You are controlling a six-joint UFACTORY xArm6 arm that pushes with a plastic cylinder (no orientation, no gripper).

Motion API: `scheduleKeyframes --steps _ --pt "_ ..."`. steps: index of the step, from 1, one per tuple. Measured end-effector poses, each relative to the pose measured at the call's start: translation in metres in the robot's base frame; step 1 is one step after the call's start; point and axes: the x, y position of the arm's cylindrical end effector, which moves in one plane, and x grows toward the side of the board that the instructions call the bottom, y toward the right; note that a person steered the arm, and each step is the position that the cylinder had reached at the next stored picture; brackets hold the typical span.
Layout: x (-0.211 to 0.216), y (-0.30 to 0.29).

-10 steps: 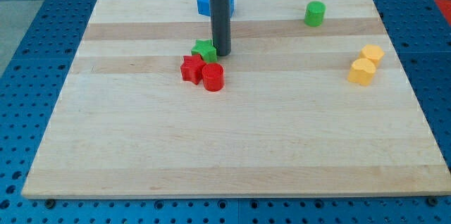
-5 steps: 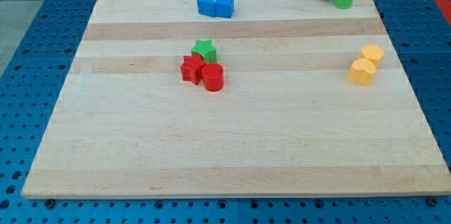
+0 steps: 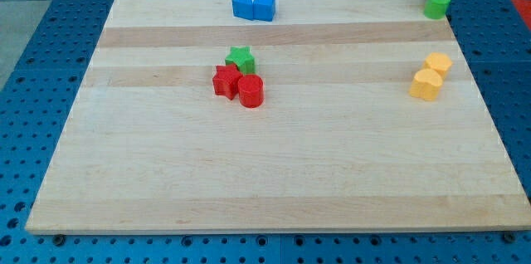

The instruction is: Move the green circle closer to the red circle

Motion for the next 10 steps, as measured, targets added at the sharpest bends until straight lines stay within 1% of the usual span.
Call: scheduleKeyframes --steps 1,2,3,4,5,8,9,10 --pt "-0.012 0.007" --pt "-0.011 0.057" --pt "-0.011 0.065" --pt "0.002 0.068" --pt "0.021 0.058" --pt "0.034 -0.108" --pt "0.034 -0.094" --pt "0.044 -0.064"
